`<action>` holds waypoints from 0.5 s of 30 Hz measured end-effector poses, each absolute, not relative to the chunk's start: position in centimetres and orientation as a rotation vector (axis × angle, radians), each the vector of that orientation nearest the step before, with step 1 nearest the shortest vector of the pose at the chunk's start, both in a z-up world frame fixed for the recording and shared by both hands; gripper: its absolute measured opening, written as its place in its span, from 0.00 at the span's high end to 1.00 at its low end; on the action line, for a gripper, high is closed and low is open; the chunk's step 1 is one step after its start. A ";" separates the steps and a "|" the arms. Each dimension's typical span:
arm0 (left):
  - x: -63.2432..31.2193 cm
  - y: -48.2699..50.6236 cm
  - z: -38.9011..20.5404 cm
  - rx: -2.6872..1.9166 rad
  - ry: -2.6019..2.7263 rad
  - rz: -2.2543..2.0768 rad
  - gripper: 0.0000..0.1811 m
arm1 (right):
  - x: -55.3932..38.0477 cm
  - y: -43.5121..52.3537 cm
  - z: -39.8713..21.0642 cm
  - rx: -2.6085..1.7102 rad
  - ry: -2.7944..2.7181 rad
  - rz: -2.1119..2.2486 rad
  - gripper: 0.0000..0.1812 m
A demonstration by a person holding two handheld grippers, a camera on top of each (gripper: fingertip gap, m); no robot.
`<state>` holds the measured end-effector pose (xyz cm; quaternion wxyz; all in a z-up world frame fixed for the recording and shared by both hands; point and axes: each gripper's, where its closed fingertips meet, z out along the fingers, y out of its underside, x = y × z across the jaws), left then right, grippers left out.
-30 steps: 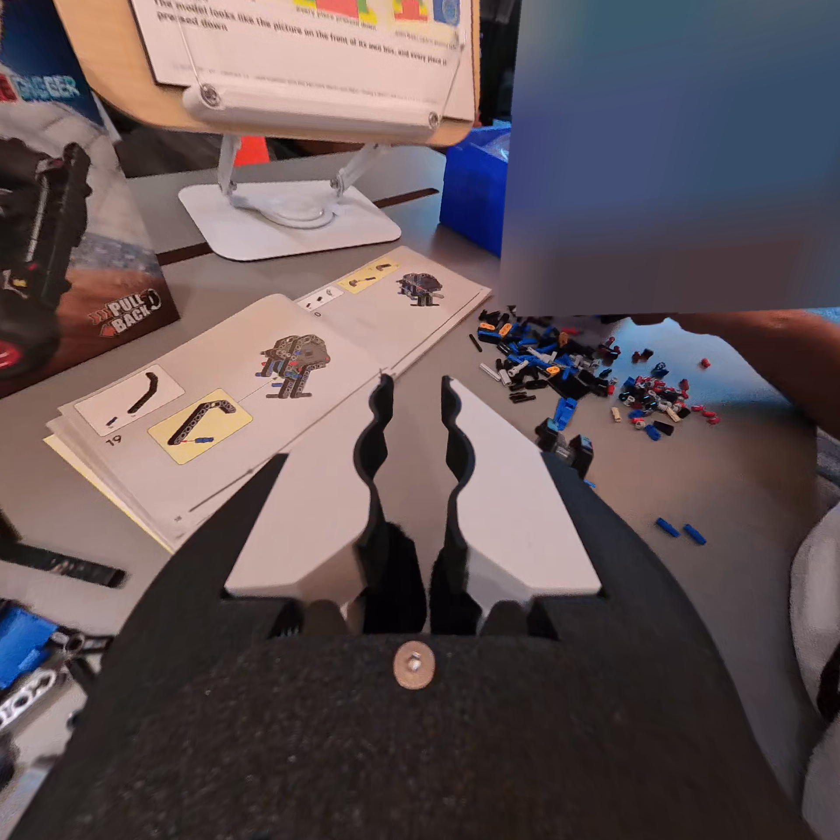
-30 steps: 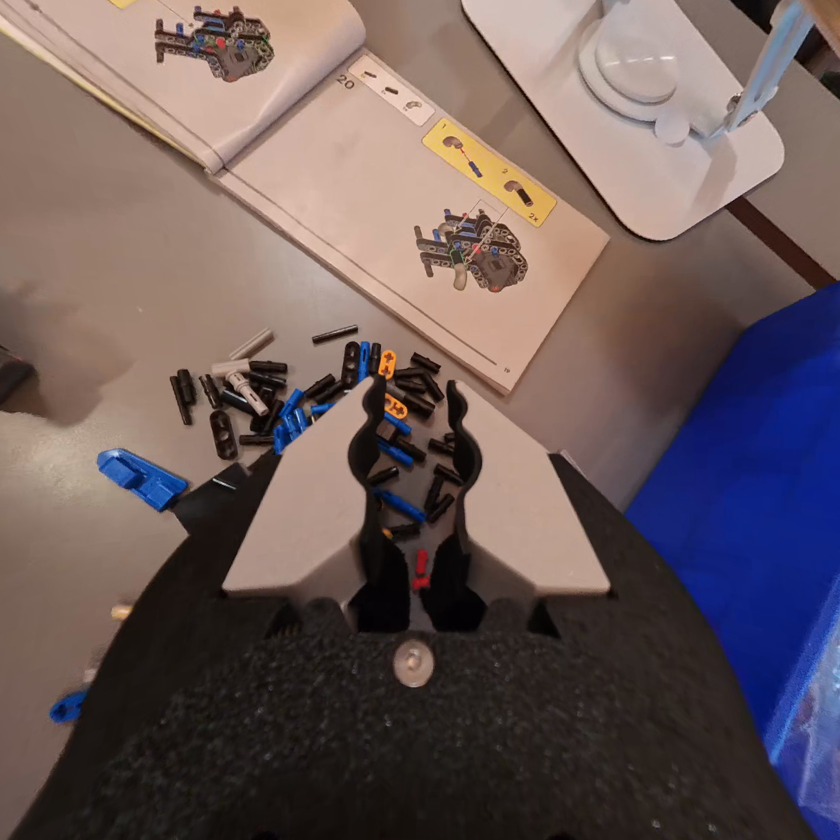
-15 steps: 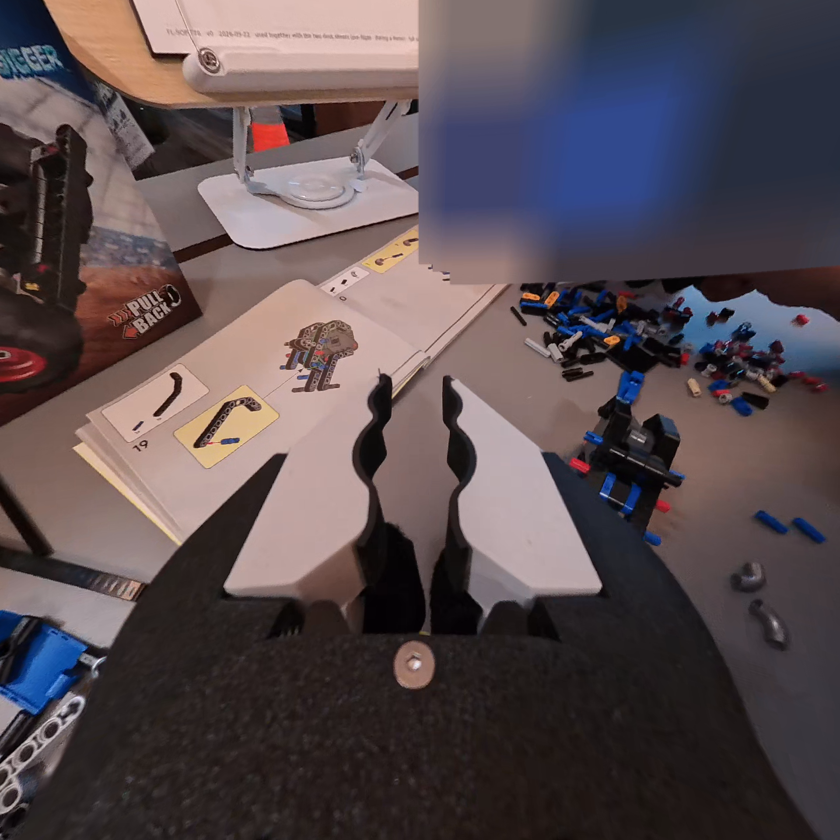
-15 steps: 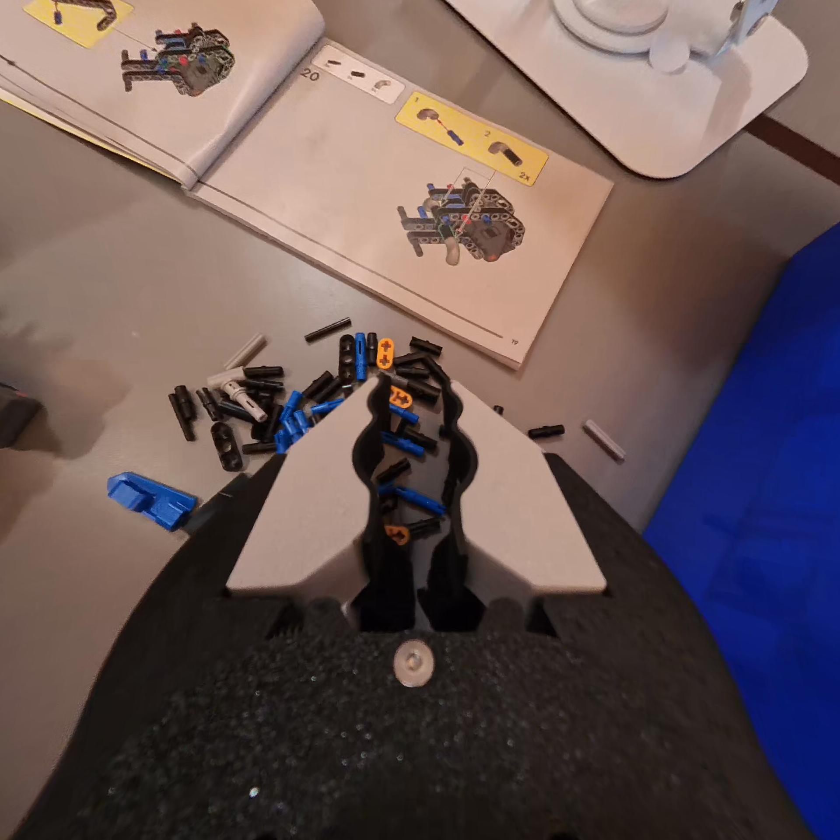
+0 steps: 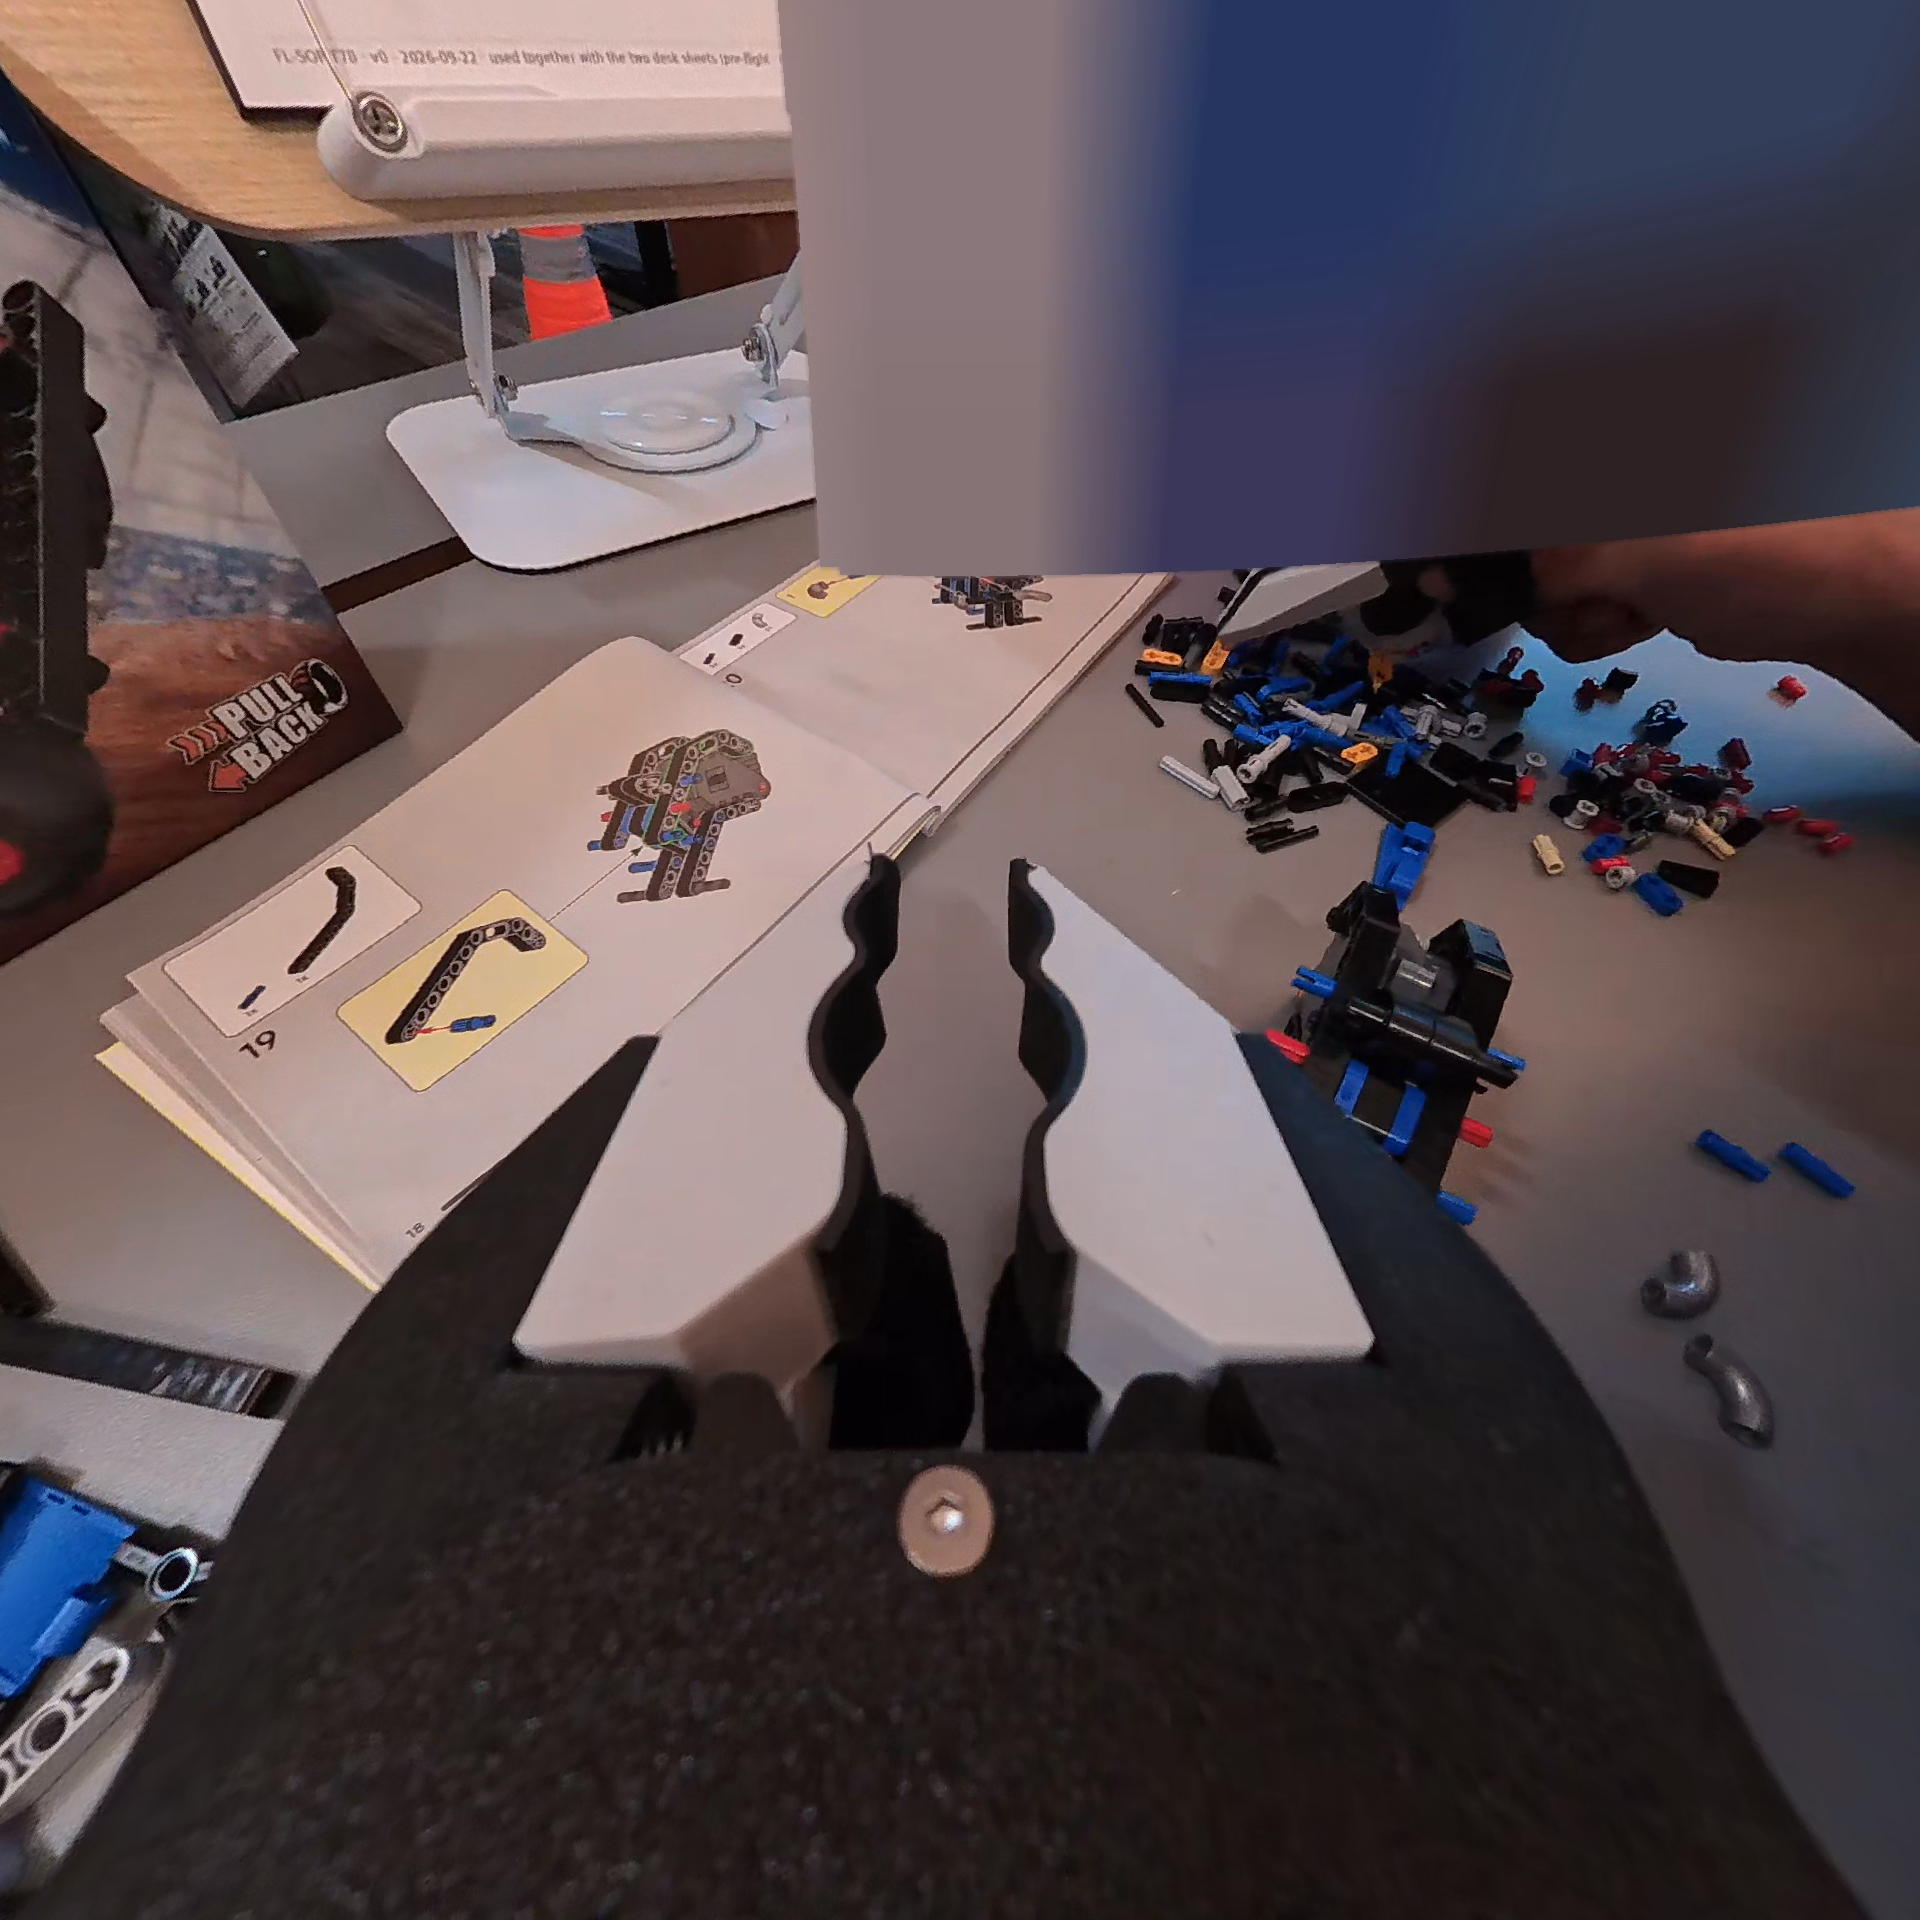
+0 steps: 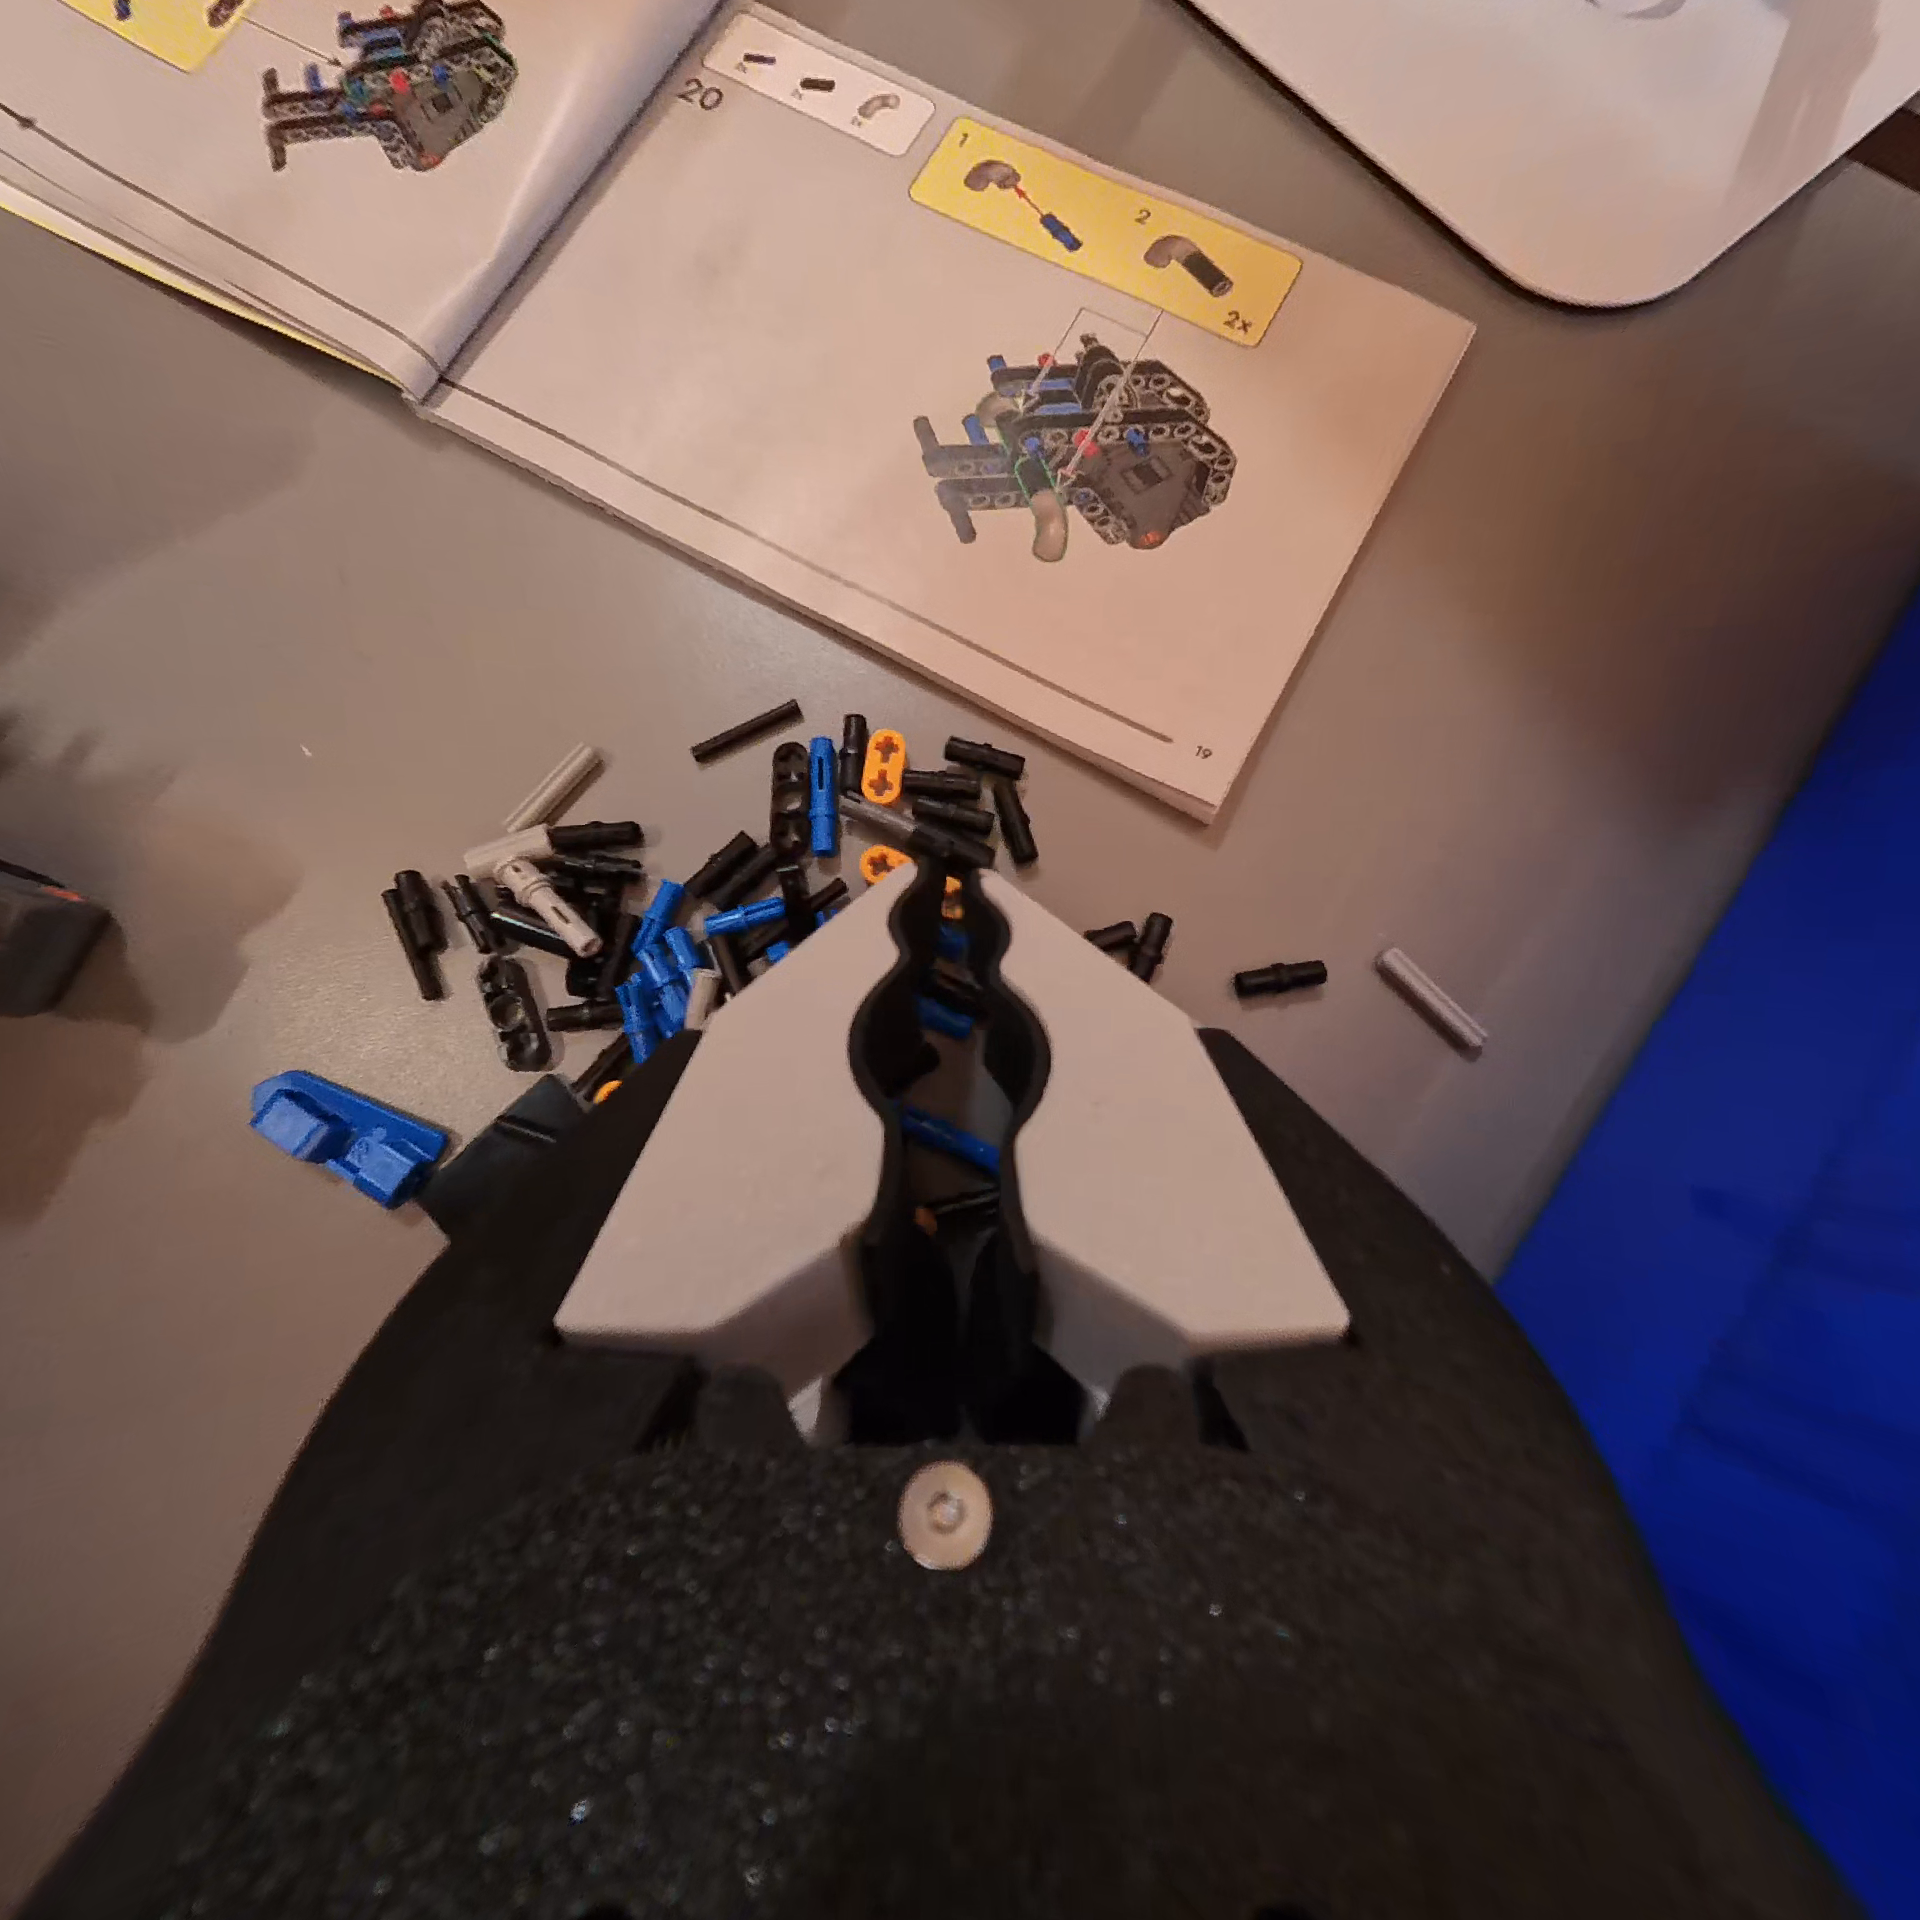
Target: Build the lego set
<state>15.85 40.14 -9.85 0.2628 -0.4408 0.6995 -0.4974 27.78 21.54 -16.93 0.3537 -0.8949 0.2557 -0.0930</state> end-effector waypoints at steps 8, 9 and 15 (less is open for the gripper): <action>15.7 39.8 -9.9 -1.168 1.910 -1.331 0.90 | 27.8 22.1 -17.1 -2.293 0.684 -0.183 0.83; 15.6 39.8 -9.9 -1.164 1.916 -1.330 0.90 | 27.6 22.3 -17.2 -2.296 0.683 -0.157 0.84; 15.6 39.7 -9.9 -1.153 1.922 -1.322 0.90 | 26.4 23.0 -17.3 -2.323 0.620 -0.119 0.90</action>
